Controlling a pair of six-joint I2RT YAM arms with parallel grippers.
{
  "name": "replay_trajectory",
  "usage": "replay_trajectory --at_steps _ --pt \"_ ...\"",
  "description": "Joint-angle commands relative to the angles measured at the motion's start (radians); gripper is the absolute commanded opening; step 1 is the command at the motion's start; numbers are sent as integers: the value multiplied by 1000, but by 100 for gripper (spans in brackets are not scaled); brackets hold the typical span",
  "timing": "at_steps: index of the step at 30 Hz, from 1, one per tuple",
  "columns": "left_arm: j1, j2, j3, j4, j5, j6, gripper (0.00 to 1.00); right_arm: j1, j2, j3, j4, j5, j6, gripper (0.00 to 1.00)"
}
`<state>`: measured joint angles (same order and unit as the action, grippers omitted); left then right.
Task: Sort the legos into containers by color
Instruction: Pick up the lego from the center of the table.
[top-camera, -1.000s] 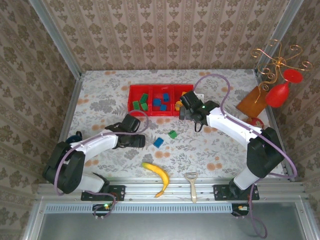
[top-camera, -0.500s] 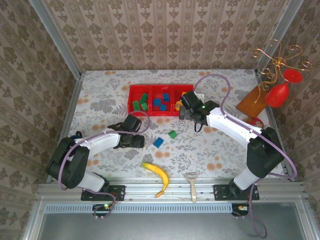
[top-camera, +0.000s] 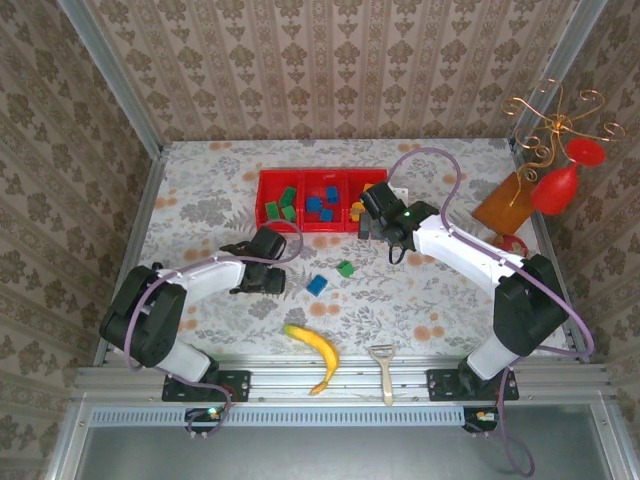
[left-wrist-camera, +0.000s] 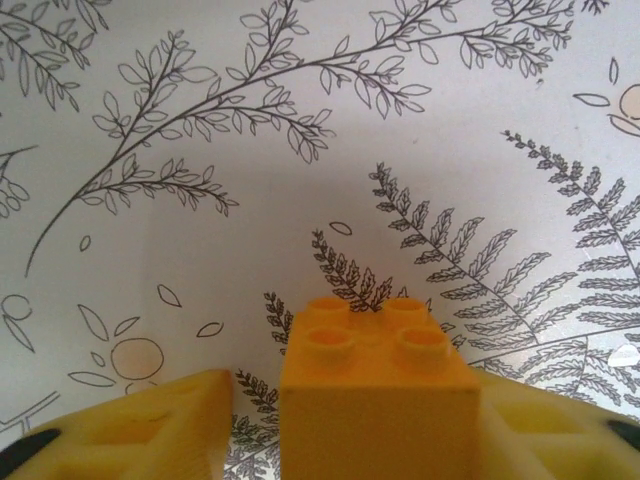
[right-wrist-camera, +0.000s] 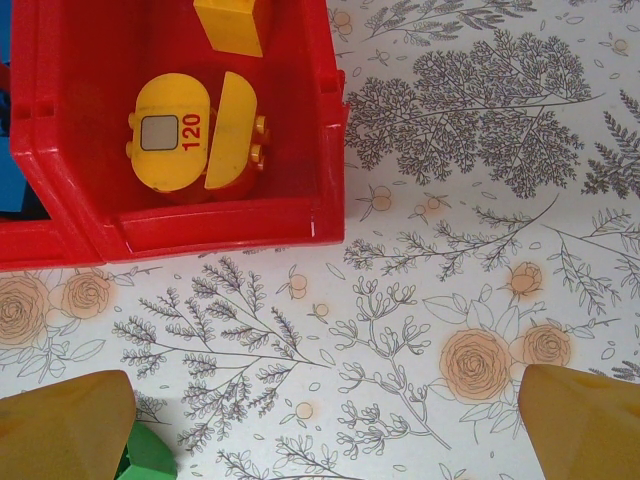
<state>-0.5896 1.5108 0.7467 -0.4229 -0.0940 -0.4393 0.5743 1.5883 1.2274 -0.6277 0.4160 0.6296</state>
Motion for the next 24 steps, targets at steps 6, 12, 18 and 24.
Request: replay_trajectory --at_steps 6,12,18,24 --pt "-7 42 15 57 -1 24 35 2 -22 -11 -5 39 19 100" --pt "-7 29 22 59 12 26 26 2 -28 -14 -7 44 19 100" --pt "-6 8 56 56 25 39 23 2 -46 -26 -10 65 22 100" --pt "-7 -8 121 75 41 62 23 2 -77 -45 -19 102 30 100"
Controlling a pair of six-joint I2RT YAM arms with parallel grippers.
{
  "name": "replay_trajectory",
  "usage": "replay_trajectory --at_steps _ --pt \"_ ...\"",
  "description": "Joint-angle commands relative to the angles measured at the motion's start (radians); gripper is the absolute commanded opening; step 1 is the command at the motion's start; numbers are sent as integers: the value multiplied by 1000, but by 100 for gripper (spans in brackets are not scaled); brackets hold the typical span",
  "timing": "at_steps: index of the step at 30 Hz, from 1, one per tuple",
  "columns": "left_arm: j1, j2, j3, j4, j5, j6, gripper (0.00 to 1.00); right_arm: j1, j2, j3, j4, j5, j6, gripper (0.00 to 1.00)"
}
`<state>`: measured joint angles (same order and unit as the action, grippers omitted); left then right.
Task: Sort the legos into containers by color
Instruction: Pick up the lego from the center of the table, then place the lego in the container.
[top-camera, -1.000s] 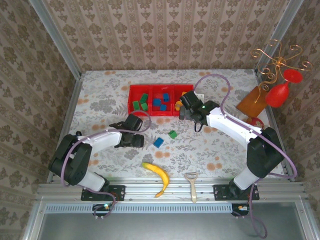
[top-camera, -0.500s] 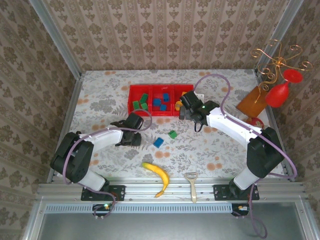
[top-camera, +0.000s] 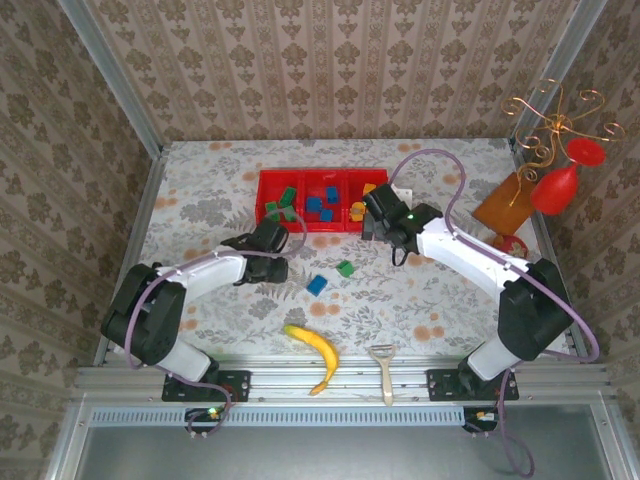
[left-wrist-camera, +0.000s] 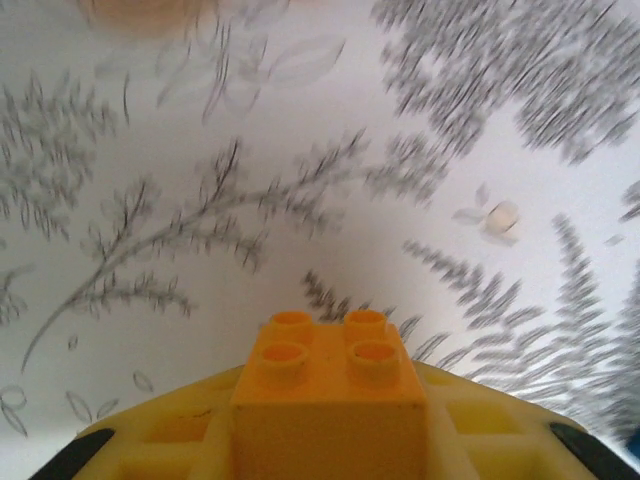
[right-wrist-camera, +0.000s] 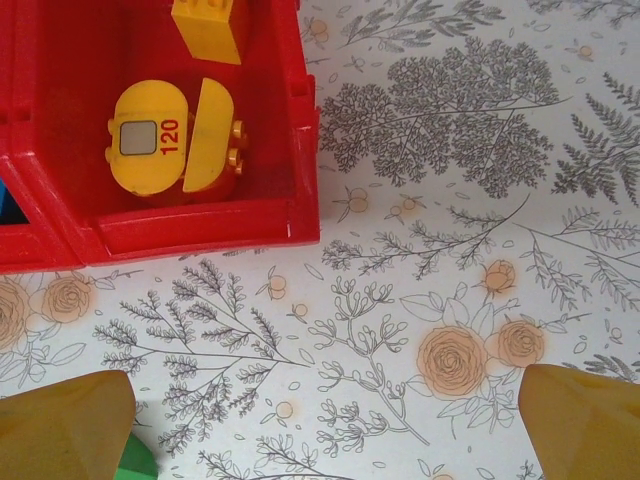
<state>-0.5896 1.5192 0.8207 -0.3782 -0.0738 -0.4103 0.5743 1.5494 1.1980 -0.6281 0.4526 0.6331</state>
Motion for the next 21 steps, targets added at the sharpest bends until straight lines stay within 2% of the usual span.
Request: replay_trajectory --at_steps 1,11,21 --pt "-7 -17 58 37 24 36 23 2 -44 -18 -21 72 28 100" --pt "-23 38 221 103 79 78 23 -8 -122 -67 -41 131 52 100" --pt "-86 229 479 210 105 137 23 -14 -241 -137 -57 214 107 100"
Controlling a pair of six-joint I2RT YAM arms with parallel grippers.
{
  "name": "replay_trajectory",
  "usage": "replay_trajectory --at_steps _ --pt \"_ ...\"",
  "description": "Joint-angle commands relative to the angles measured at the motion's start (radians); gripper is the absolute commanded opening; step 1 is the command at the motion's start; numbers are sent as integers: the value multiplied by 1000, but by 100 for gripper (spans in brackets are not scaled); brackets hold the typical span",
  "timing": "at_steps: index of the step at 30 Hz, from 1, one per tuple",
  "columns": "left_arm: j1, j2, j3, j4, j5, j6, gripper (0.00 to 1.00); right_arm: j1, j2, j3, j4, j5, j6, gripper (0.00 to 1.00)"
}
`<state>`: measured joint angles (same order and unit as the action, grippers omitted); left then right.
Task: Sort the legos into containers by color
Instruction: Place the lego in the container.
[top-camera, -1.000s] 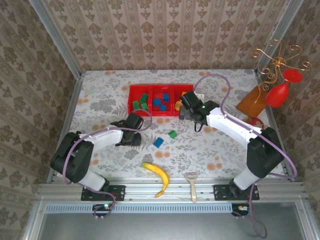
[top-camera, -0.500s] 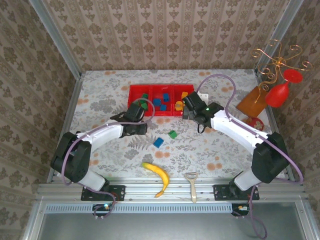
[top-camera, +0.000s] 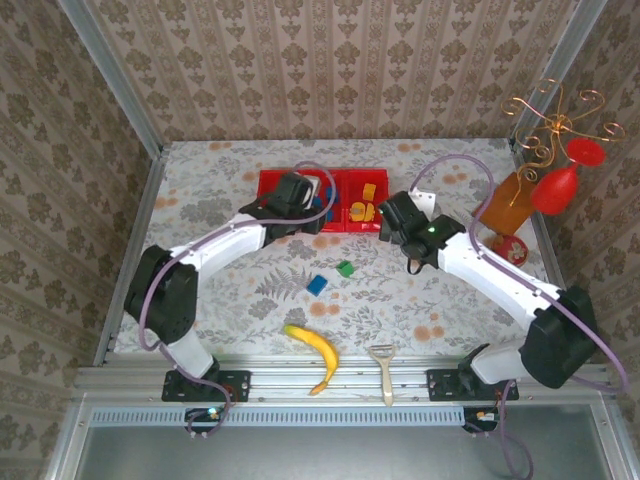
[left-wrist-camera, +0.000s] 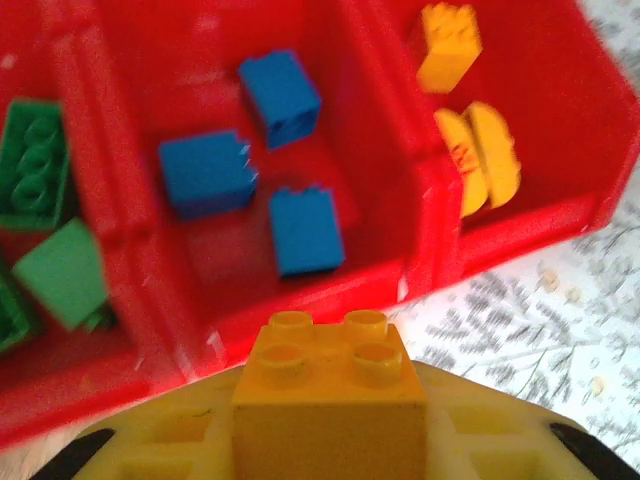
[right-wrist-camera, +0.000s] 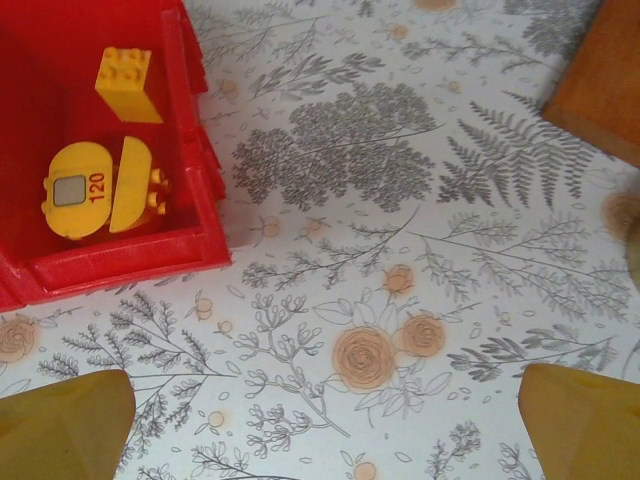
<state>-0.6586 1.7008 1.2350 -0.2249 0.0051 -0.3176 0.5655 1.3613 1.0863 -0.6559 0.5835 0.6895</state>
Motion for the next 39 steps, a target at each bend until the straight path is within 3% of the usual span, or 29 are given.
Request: replay_trajectory --at_steps 1,13,22,32,39 --pt "-22 71 89 68 31 50 23 -6 -66 -34 -25 88 54 100" --pt "-66 362 451 78 83 161 24 -14 -142 -78 -17 80 55 100" --pt "-66 496 617 47 66 221 33 -15 -117 -70 -7 60 54 100" --pt "-68 516 690 21 73 220 55 -15 -100 -65 -9 41 42 100" --pt "-68 429 620 38 60 212 61 -14 -108 -69 -7 33 39 100"
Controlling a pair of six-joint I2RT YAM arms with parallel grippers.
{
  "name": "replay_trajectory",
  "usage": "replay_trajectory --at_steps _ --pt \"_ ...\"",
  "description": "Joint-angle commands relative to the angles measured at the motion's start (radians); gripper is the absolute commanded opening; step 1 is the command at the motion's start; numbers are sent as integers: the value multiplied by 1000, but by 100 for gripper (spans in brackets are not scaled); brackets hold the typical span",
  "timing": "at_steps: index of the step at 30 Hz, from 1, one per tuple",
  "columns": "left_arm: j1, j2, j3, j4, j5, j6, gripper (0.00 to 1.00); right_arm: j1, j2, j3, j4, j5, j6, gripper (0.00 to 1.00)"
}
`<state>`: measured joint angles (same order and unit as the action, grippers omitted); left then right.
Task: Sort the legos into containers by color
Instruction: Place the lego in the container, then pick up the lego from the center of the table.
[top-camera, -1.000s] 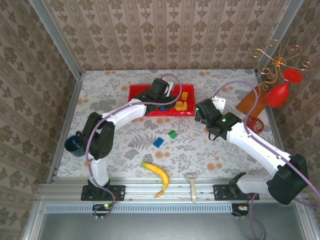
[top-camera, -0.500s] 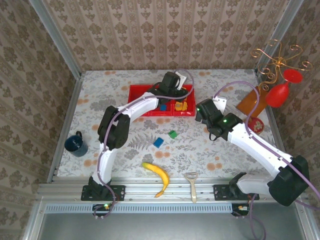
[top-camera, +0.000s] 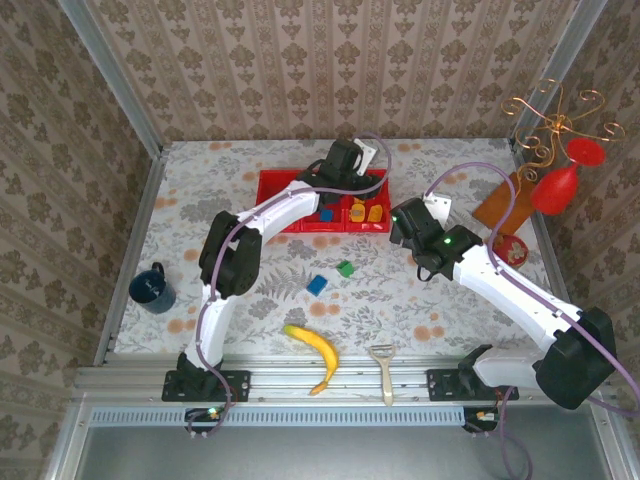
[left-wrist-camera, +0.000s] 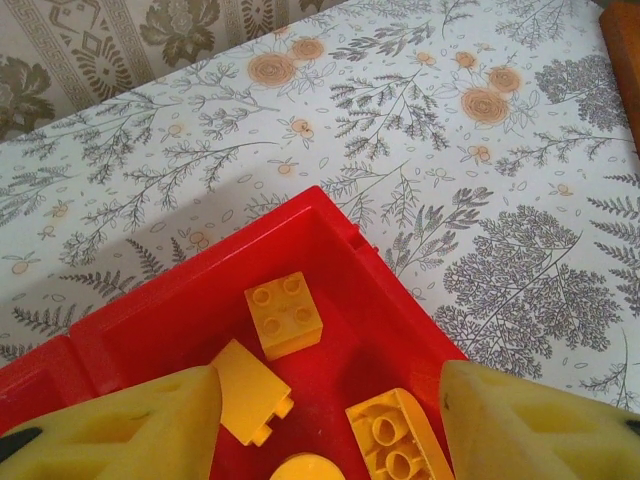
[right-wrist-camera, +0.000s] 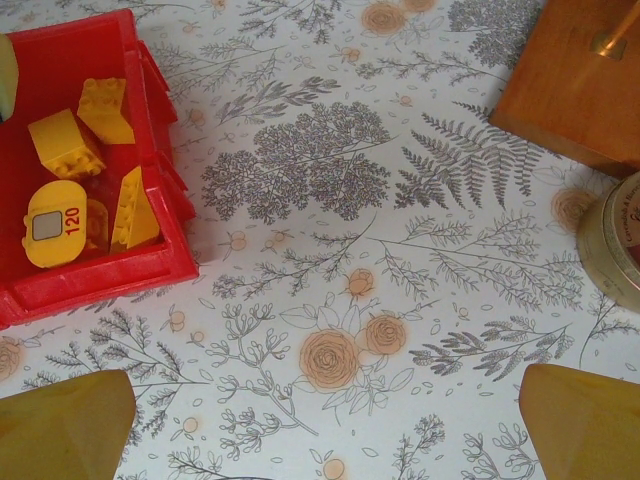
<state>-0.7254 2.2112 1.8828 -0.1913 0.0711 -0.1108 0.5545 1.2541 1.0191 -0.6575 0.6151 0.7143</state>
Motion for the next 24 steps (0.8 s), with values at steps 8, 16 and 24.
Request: replay_trajectory --at_steps 8,16,24 --pt "-1 -303 -260 67 -63 -24 72 -2 -4 -3 -3 -13 12 100" --pt "-2 -471 -514 7 -40 -53 86 -4 -8 17 -42 8 16 100" --pt "-6 -590 -777 73 60 6 88 -5 -2 27 -71 5 20 100"
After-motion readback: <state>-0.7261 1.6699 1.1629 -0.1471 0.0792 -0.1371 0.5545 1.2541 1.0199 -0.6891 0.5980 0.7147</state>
